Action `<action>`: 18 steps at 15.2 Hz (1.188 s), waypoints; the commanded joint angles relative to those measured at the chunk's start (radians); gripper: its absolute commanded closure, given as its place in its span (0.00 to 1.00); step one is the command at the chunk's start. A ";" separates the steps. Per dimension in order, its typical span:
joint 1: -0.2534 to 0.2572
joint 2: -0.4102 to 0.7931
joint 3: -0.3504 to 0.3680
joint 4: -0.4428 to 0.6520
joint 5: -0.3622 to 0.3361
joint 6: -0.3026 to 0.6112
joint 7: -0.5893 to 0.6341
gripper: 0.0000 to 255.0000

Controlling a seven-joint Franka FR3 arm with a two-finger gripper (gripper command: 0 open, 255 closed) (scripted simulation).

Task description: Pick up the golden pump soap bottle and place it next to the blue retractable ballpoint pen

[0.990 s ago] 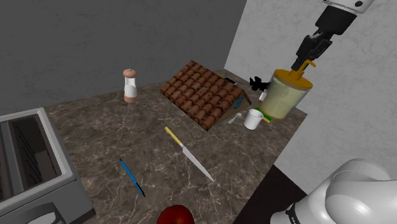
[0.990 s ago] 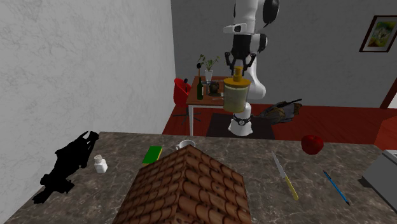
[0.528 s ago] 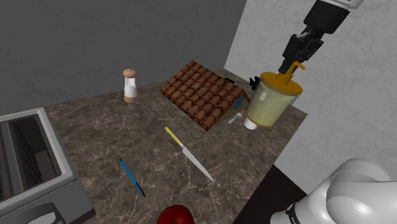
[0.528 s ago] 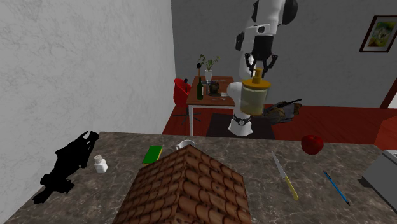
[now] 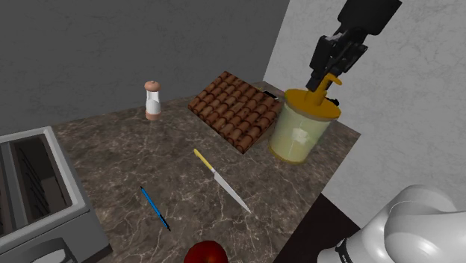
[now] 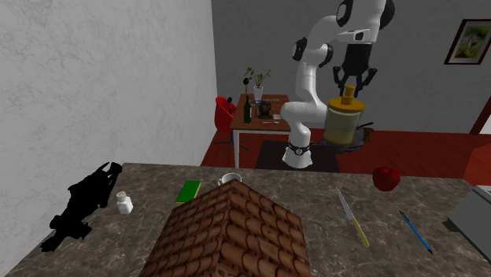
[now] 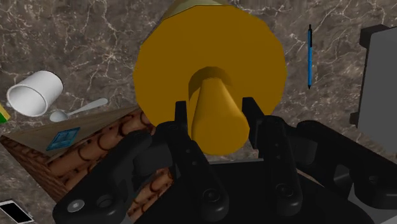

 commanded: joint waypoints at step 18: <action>0.031 0.097 0.248 -0.006 0.095 0.130 0.251 1.00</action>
